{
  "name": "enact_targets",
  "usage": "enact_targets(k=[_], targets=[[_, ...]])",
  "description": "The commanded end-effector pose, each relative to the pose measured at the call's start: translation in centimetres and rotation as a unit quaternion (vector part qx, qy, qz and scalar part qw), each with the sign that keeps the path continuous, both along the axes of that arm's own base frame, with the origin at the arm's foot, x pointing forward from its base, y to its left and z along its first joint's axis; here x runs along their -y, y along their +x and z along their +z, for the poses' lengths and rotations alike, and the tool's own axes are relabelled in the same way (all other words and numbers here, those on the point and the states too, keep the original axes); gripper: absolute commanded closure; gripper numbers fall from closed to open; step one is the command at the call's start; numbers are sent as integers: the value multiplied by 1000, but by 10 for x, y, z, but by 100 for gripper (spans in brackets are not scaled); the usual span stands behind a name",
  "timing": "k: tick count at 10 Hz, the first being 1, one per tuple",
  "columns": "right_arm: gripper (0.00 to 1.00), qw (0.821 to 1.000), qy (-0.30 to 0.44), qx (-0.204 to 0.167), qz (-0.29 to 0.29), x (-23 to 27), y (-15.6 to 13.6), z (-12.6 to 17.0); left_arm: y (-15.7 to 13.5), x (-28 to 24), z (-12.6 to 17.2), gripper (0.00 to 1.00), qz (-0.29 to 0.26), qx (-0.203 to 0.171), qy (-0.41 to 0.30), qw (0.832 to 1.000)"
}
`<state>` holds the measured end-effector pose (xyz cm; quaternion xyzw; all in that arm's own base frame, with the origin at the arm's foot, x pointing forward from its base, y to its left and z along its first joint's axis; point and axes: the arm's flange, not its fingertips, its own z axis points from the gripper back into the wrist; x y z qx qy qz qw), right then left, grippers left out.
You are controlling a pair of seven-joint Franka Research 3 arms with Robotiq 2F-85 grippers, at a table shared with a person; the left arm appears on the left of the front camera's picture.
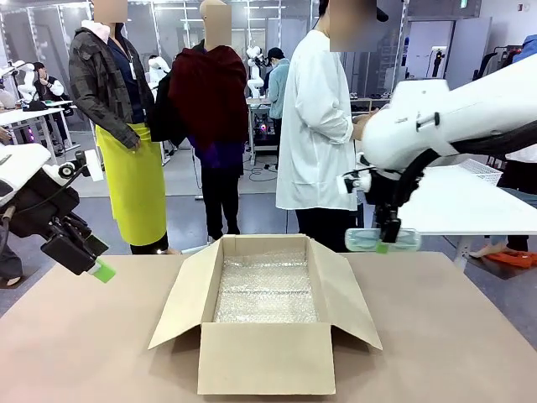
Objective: Pack the glasses set securely to prepare it for shipping.
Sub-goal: Place the Glasses case inside the Package Box.
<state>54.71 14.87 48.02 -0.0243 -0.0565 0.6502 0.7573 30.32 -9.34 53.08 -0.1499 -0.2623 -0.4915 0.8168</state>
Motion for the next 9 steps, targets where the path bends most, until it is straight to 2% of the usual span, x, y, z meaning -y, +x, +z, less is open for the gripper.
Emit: enact_targets(k=[1,3,6,9], targets=[[59,999,-19,9,-29,-58,12,5,0,-2,0,0,-10,1,-8,1000],[59,999,-2,-1,-40,-126,24,0,0,-2,0,0,-10,1,-8,1000],[59,1000,-13,6,-27,-207,43,-39,0,-2,0,0,-10,1,-8,1000],[59,1000,-13,-19,-15,-235,67,-94,0,-2,0,0,-10,1,-8,1000]])
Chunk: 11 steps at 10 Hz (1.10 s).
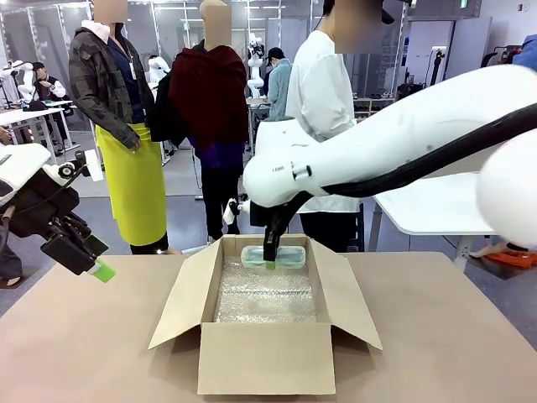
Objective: Pack the glasses set securely to prepare it for shipping.
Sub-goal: Place the Glasses case inside the Package Box.
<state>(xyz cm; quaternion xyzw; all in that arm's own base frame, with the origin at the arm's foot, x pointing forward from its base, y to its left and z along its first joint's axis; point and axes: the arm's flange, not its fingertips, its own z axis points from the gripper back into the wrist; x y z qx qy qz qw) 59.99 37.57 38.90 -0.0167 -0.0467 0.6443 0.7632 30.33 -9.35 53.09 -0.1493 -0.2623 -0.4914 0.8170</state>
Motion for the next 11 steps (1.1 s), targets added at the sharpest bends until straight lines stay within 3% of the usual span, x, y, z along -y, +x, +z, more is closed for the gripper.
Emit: enact_targets(k=[1,3,5,6,7,11], targets=[[59,1000,-16,-5,-2,-14,21,-24,0,-2,0,0,-11,0,-9,1000],[59,1000,-24,-11,12,-17,29,-51,0,-2,0,0,-11,0,-9,1000],[59,999,-14,-19,21,-17,32,-54,0,-2,0,0,-11,0,-9,1000],[17,999,-5,-23,23,-18,31,-50,0,-2,0,0,-11,0,-9,1000],[0,999,-6,-22,24,-19,30,-49,0,-2,0,0,-11,0,-9,1000],[0,999,-14,-31,35,-16,18,-28,0,-2,0,0,-11,0,-9,1000]])
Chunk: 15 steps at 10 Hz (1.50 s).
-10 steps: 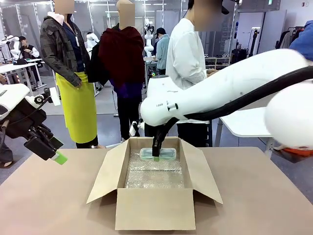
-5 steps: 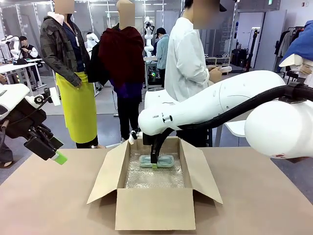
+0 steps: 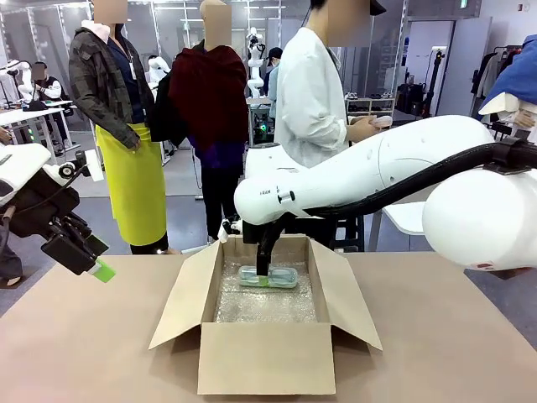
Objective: Pack the glasses set securely to prepare it for shipping.
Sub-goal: Place the Glasses case inside the Package Box, then put the Glasses case from the right side of the table into the Package Box.
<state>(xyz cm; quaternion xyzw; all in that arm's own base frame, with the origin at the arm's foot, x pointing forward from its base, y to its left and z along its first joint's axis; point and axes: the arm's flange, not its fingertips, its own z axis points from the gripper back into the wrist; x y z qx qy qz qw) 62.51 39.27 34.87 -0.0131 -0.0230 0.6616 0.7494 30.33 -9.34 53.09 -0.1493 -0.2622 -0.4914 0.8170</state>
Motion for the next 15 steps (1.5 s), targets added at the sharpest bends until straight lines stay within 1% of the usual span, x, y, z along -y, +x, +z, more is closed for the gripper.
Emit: enact_targets(k=[1,2,3,13,14,15], targets=[[0,1000,-2,-8,11,3,-11,15,0,-2,0,0,-11,0,-9,1000],[0,1000,-26,-4,14,8,-19,16,0,-2,0,0,-11,0,-9,1000],[0,1000,-2,0,2,0,-2,7,0,-2,0,0,-11,0,-9,1000],[0,1000,-6,-3,1,3,-3,6,0,-2,0,0,-11,0,-9,1000],[0,1000,-17,9,-1,15,-27,46,0,-2,0,0,-11,0,-9,1000],[0,1000,-4,10,-10,31,-50,82,0,-2,0,0,-11,0,-9,1000]])
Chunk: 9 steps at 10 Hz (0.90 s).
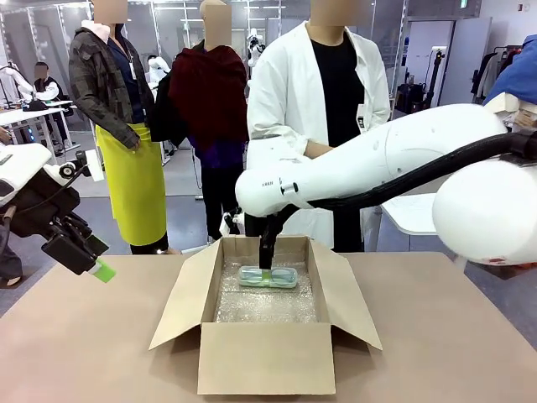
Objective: Pack the glasses set securely to prepare it for shipping.
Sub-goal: Put the Glasses case from the right side of the table into the Package Box.
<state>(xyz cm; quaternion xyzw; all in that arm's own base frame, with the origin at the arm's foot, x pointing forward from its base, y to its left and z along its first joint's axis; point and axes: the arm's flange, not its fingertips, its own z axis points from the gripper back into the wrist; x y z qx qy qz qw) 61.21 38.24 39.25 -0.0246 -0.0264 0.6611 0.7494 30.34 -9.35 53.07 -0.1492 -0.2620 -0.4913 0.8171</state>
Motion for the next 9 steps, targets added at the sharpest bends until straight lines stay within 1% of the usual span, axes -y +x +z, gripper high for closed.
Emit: enact_targets(k=[1,2,4,6,7,8,9], targets=[[0,999,32,11,-34,47,-56,67,0,-2,1,0,-11,1,-9,1000],[0,997,61,9,-51,70,-67,82,0,-2,1,0,-11,1,-9,1000],[0,991,91,17,-96,111,-85,100,0,-2,1,0,-11,1,-9,1000],[0,981,100,24,-167,153,-107,110,0,-2,1,0,-11,1,-9,1000],[0,971,122,31,-203,176,-124,112,0,-2,1,0,-11,1,-9,1000],[0,955,154,43,-250,203,-148,111,0,-2,1,0,-11,1,-9,1000],[0,930,213,58,-294,238,-176,107,0,-2,1,0,-11,1,-9,1000]])
